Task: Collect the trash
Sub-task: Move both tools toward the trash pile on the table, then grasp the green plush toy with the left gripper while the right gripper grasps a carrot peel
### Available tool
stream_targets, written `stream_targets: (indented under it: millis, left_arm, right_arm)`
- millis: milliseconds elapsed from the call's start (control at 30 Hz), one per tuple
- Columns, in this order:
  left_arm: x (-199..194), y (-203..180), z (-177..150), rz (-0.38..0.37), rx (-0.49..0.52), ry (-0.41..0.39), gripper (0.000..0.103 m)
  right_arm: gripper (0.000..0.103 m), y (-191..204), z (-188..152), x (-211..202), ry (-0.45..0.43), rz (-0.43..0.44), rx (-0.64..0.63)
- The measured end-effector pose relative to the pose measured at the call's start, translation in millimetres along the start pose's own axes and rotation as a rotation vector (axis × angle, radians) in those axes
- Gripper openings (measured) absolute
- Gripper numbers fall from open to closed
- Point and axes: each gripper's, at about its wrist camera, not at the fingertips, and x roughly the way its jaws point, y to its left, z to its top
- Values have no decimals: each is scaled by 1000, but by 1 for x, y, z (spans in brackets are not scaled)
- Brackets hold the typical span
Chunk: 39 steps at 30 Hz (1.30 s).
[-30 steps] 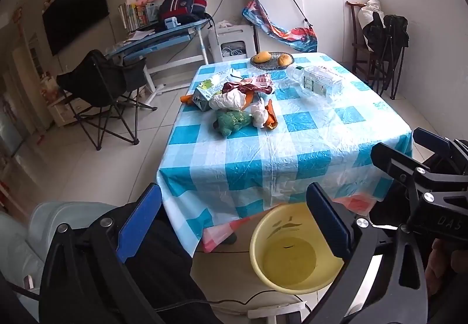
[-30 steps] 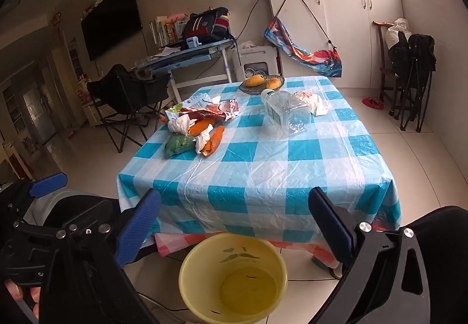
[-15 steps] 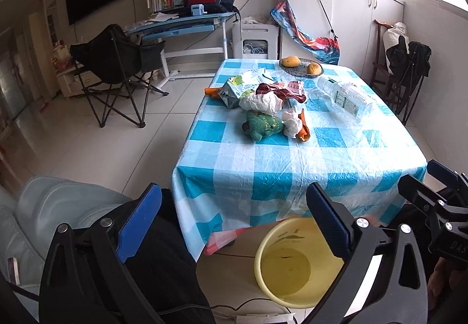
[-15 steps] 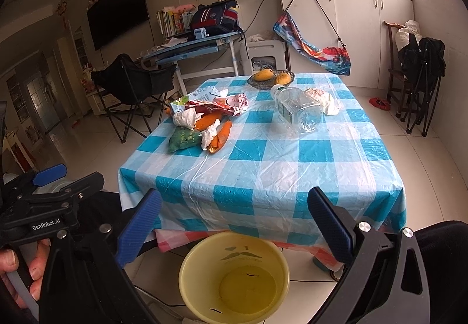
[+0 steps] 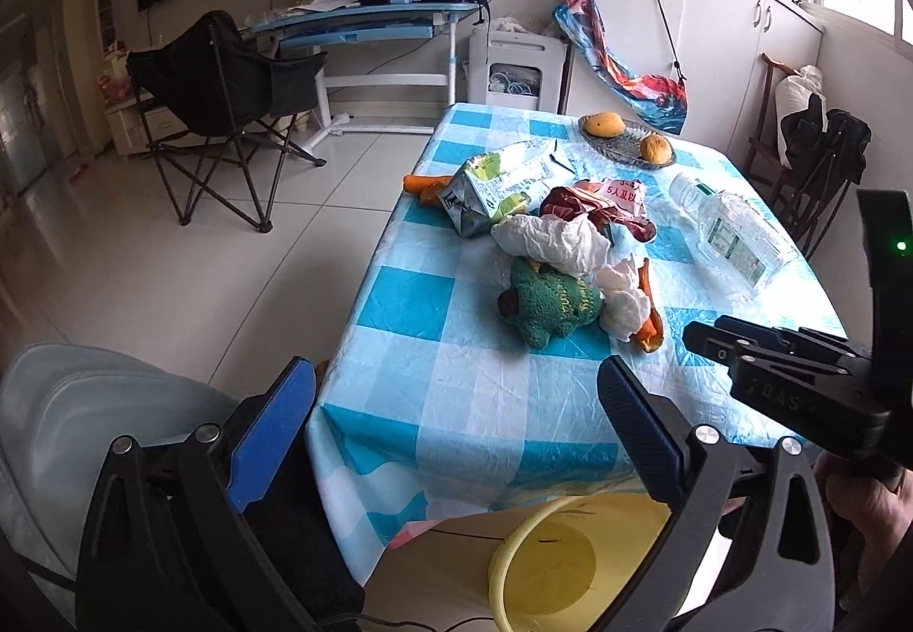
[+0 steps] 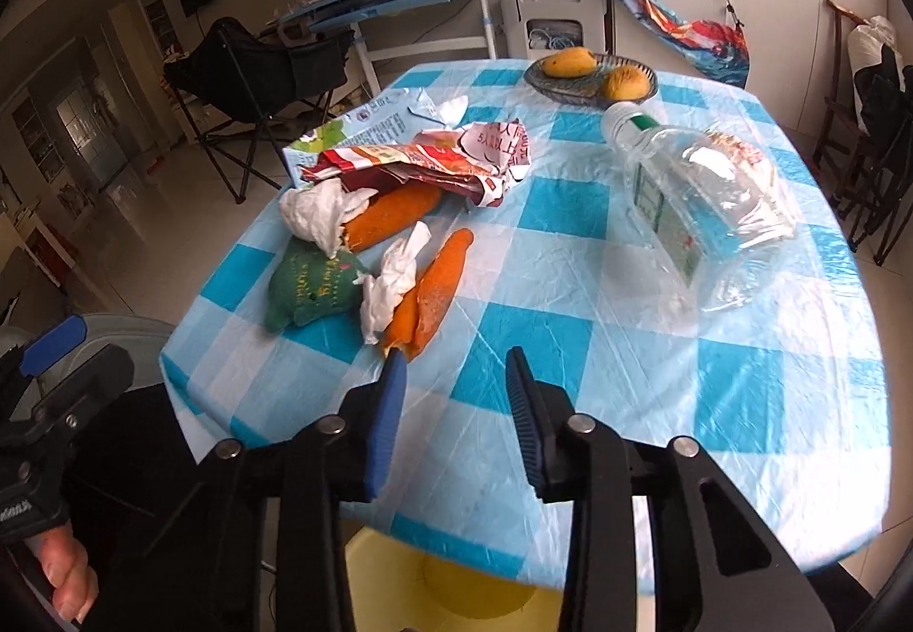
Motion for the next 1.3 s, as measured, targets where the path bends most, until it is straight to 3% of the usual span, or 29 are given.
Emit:
stream_targets:
  millis: [300, 600, 733, 867, 933, 1033, 1200, 1300]
  left_arm:
    - [49, -2, 18, -7, 5, 35, 96]
    - [91, -22, 33, -7, 50, 62, 96]
    - [108, -33, 35, -13, 77, 68, 95]
    - [115, -39, 33, -82, 94, 54, 74]
    - [116, -41, 33, -143, 91, 61, 49]
    - [110, -44, 32, -179, 105, 58, 34]
    - [98, -27, 28, -273, 21, 100, 15]
    - [95, -20, 18, -290, 25, 119, 15]
  right_arm:
    - [31, 2, 22, 26, -29, 24, -15]
    - [37, -11, 30, 44, -47, 104, 55]
    - [22, -15, 31, 48, -51, 136, 71]
    - [19, -16, 26, 44, -57, 131, 69]
    - [19, -21, 24, 36, -56, 123, 70]
    - [18, -30, 19, 26, -59, 93, 82]
    - [18, -38, 6, 9, -61, 67, 96]
    - [18, -34, 1, 5, -48, 59, 90]
